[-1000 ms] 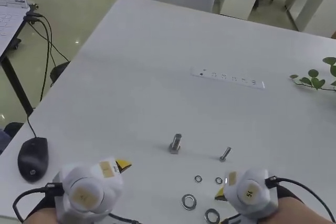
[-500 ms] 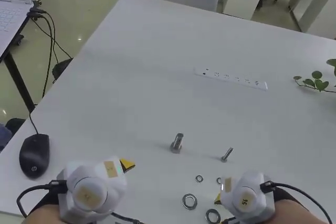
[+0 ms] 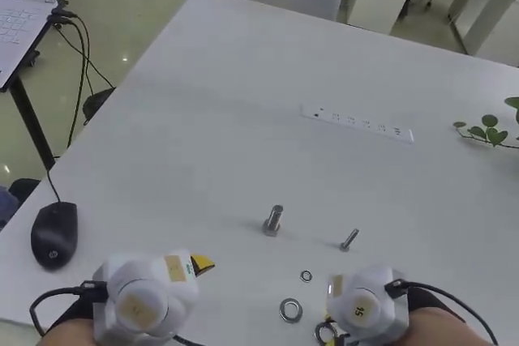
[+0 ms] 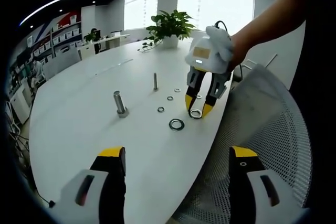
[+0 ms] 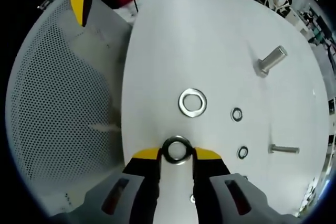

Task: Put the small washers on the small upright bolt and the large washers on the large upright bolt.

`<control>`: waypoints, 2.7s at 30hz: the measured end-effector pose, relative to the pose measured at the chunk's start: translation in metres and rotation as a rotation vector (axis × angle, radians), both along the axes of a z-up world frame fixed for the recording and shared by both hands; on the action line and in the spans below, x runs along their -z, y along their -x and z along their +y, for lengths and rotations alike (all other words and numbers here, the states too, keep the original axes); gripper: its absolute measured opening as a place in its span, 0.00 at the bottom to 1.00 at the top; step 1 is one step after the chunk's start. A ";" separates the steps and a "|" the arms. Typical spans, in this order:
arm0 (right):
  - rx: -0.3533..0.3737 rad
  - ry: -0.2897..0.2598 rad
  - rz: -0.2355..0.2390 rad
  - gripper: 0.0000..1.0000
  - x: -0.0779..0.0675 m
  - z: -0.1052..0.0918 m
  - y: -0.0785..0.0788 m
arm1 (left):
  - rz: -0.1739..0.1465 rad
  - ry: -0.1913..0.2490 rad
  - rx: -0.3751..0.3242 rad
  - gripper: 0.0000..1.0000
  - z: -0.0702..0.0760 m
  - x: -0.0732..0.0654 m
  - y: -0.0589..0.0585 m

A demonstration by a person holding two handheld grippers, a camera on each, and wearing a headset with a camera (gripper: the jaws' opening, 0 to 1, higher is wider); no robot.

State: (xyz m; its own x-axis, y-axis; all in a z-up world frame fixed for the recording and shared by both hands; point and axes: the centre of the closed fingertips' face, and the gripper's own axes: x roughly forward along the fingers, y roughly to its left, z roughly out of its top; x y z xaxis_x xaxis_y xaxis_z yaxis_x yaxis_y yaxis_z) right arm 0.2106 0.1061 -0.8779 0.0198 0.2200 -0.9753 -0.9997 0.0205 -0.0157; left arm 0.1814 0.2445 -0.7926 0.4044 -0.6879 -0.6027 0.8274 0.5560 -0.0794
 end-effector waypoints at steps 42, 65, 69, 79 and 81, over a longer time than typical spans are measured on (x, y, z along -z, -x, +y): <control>0.079 0.004 0.044 0.21 -0.061 0.005 -0.045 | -0.036 0.013 -0.068 0.83 0.018 -0.002 -0.021; 0.066 -0.028 0.002 0.21 -0.114 0.033 -0.109 | -0.057 0.054 -0.064 0.89 0.008 -0.006 -0.028; 0.064 -0.037 0.005 0.21 -0.116 0.043 -0.118 | -0.052 0.043 -0.063 0.89 0.008 -0.003 -0.030; 0.046 -0.043 0.014 0.21 -0.110 0.064 -0.133 | -0.039 0.037 -0.064 0.92 0.007 0.003 -0.035; 0.046 -0.047 0.014 0.21 -0.109 0.069 -0.138 | -0.041 0.042 -0.065 0.93 0.007 0.004 -0.036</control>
